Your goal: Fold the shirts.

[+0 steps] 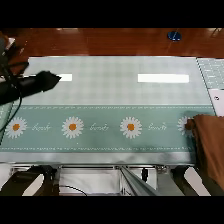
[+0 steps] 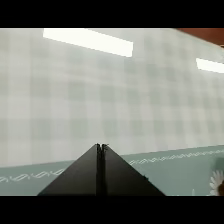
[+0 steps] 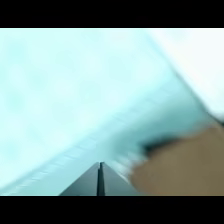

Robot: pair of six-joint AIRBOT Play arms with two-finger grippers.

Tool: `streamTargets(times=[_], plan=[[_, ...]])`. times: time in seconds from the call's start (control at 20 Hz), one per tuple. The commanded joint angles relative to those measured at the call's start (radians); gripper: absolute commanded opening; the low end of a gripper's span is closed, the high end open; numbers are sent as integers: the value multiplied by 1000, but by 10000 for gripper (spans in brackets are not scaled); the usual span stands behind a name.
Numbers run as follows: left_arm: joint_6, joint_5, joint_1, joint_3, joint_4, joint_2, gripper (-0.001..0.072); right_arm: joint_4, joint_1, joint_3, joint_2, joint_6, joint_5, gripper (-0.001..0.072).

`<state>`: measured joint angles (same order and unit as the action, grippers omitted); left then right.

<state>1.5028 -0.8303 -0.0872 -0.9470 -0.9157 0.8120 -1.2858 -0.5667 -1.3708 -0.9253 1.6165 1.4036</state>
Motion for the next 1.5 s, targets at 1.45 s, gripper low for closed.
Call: streamTargets(times=[1.45], plan=[[235,-130,-182,-59,-603,186,23,-258,697,-16,-428,57,-61,22]])
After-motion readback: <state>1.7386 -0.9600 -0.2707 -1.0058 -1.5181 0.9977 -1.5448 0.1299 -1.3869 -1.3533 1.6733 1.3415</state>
